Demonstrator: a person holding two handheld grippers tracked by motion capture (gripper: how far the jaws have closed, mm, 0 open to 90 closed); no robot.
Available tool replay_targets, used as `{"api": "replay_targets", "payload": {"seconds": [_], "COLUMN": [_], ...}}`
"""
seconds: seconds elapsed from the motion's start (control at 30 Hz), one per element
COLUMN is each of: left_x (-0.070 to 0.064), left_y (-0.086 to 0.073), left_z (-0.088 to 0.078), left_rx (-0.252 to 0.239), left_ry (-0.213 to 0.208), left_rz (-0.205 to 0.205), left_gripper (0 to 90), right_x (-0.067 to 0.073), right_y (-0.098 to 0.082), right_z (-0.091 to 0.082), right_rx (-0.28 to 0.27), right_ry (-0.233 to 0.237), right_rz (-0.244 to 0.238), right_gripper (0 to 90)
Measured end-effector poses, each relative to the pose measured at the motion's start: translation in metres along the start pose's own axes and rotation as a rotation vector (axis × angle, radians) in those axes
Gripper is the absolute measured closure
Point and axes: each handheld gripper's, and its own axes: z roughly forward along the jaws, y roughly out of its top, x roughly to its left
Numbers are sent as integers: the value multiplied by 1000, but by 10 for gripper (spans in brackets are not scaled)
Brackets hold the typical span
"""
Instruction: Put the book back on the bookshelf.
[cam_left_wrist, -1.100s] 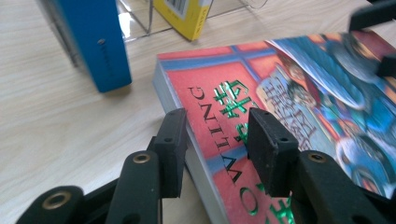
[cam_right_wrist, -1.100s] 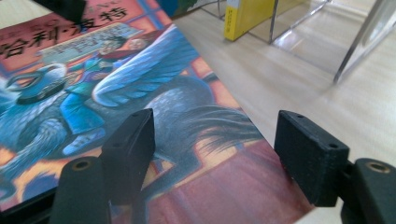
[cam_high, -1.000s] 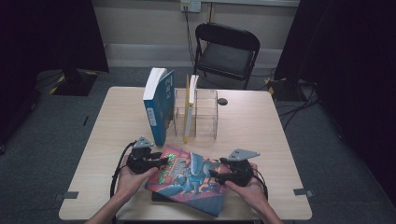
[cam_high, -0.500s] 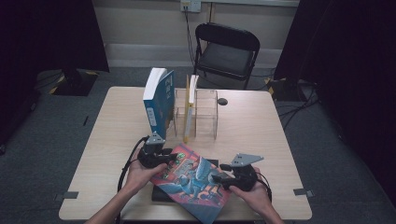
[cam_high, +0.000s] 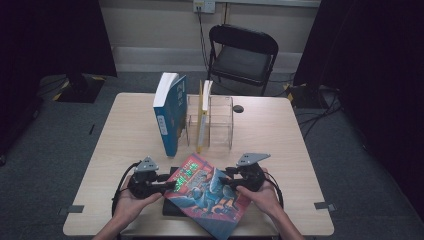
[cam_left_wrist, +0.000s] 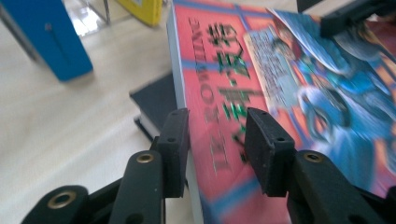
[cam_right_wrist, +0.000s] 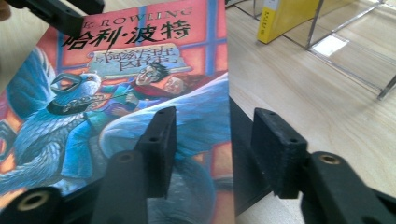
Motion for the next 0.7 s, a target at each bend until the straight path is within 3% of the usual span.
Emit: {"api": "replay_targets", "payload": {"seconds": [0.17, 0.27, 0.37, 0.4, 0.43, 0.53, 0.63, 0.7], "left_x": [-4, -4, -5, -5, -5, -5, -6, -7], "left_y": [-11, -19, -23, -29, -30, -30, -30, -28], "left_z": [-13, -19, -24, -26, -27, -24, -25, -24], "left_rx": [4, -4, 3, 0, 5, 28, -21, -17], "left_ry": [-1, -20, -22, -28, -25, -1, 11, 30], "left_rz": [-4, -31, -24, -50, -42, 33, -8, 37], "left_gripper": [586, 562, 546, 531, 549, 564, 567, 579], "right_x": [-2, -2, -4, -4, -4, -4, -2, -2], "right_y": [-1, -3, -3, -3, -4, -4, -4, -3], "right_z": [0, 0, 0, 0, 0, 0, 0, -1], "right_rx": [-7, -13, -13, -13, -15, -17, -13, -4], "right_ry": [15, 18, 31, 30, 30, 29, 22, 18], "right_rz": [14, 14, 24, 24, 24, 20, 12, 9], "right_gripper": [535, 536, 534, 535, 535, 534, 535, 537]}}
